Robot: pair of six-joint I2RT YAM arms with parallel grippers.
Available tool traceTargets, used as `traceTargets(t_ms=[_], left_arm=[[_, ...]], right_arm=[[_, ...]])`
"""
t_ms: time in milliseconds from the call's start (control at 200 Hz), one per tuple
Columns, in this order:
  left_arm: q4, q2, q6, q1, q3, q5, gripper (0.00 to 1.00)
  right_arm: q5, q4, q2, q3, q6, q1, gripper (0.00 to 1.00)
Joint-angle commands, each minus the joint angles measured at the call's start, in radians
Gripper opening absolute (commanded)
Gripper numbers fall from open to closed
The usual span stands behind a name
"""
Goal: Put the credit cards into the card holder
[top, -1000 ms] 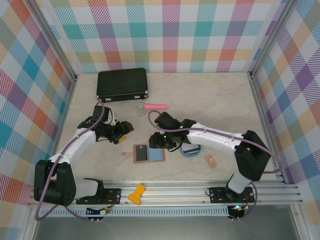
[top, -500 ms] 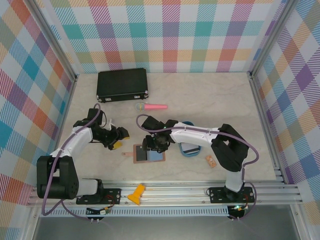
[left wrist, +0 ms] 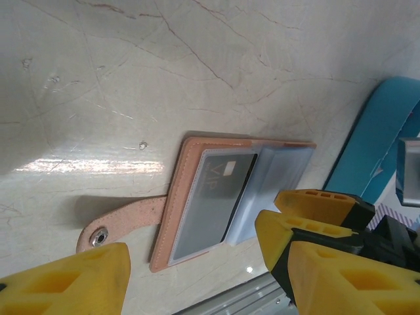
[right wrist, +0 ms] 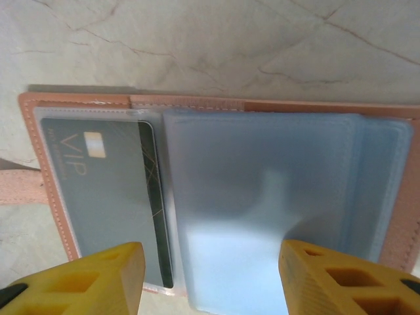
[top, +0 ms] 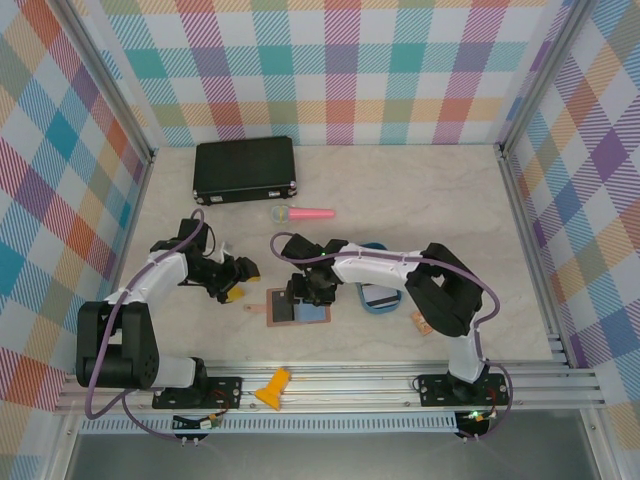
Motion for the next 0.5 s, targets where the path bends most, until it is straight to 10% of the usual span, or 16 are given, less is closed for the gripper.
traceTargets(t_ms=[0,495], left_arm=[[-0.008,0.002,-0.01,-0.014,-0.018,-0.001,0.65],[0.112,0.027,-0.122,-0.074,-0.112,0.008,0.65]], right_arm=[[-0.044,0.008,0.017,0.022,0.003,-0.004,0.57],[-0.112,0.091,0.029,-0.009,0.011,-0.007,0.57]])
